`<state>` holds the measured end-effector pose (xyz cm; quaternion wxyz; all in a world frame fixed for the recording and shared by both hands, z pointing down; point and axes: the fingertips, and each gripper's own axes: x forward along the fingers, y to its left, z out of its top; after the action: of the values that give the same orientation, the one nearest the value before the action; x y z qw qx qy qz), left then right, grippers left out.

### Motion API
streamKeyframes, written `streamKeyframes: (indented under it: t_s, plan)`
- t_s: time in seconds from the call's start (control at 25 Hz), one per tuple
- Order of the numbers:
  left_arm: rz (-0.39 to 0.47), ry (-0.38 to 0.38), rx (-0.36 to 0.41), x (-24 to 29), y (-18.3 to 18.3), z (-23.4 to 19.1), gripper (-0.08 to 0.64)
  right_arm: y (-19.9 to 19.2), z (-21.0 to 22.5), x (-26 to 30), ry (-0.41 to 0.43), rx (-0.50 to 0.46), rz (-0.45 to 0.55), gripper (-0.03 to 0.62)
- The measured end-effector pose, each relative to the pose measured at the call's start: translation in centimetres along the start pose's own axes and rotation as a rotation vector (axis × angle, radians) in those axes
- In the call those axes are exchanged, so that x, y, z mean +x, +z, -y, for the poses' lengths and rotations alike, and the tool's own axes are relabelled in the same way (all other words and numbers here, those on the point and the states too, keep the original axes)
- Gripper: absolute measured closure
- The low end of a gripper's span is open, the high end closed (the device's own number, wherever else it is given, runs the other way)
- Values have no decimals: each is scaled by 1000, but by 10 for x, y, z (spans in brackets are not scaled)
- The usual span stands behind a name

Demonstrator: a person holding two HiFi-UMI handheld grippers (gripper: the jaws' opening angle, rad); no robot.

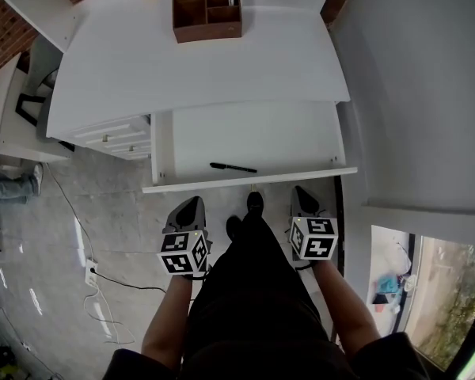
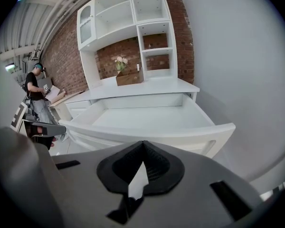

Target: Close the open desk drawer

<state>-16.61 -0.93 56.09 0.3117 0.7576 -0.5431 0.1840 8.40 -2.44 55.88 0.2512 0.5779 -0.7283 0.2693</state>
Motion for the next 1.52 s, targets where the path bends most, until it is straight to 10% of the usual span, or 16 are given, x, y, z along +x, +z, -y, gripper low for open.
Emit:
streamKeyframes:
  t_s: [1.52]
  plan:
    - [-41,83,-65,73,45,-34,549,42,19,80,18,-40,-63,588]
